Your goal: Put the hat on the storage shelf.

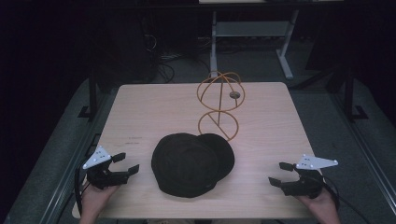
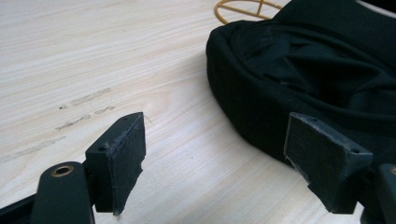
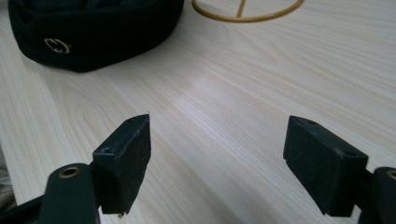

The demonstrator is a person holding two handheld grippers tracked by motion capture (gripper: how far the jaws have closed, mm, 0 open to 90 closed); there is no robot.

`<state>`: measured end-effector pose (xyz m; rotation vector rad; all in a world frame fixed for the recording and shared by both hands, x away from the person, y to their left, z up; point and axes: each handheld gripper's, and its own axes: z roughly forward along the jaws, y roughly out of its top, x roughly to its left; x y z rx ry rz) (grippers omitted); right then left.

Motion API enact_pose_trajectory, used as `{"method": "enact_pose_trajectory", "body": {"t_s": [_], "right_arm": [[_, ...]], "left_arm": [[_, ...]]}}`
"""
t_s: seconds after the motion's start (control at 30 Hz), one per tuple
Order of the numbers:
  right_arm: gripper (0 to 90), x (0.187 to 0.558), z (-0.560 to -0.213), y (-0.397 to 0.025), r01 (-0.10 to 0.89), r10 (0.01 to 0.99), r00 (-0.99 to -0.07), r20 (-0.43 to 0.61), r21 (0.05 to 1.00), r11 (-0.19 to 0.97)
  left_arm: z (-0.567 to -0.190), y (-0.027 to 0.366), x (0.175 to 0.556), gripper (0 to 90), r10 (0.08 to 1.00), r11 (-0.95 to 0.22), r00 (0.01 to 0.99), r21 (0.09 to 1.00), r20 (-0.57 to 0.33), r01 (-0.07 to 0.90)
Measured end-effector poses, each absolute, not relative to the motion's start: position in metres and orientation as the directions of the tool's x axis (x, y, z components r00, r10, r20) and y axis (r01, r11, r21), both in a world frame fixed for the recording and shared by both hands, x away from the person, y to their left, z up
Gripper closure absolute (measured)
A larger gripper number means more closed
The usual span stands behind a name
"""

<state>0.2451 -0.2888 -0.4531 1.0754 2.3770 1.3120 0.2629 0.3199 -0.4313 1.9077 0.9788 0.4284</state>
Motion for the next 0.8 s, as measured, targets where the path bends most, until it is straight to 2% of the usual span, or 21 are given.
{"method": "enact_pose_trajectory", "body": {"t_s": [0.43,0.8], "right_arm": [[19.7,0.247,-0.442,-0.279,0.484,0.685,-0.715,0.137,0.805,0.344],[19.3,0.248,-0.408,-0.247,0.409,0.615,-0.782,0.099,0.827,0.386]], "left_arm": [[-0.432,0.325,0.264,19.7,0.774,-0.244,0.622,0.852,-0.117,0.464],[-0.432,0.325,0.262,19.5,0.776,-0.229,0.618,0.859,-0.123,0.458]]}}
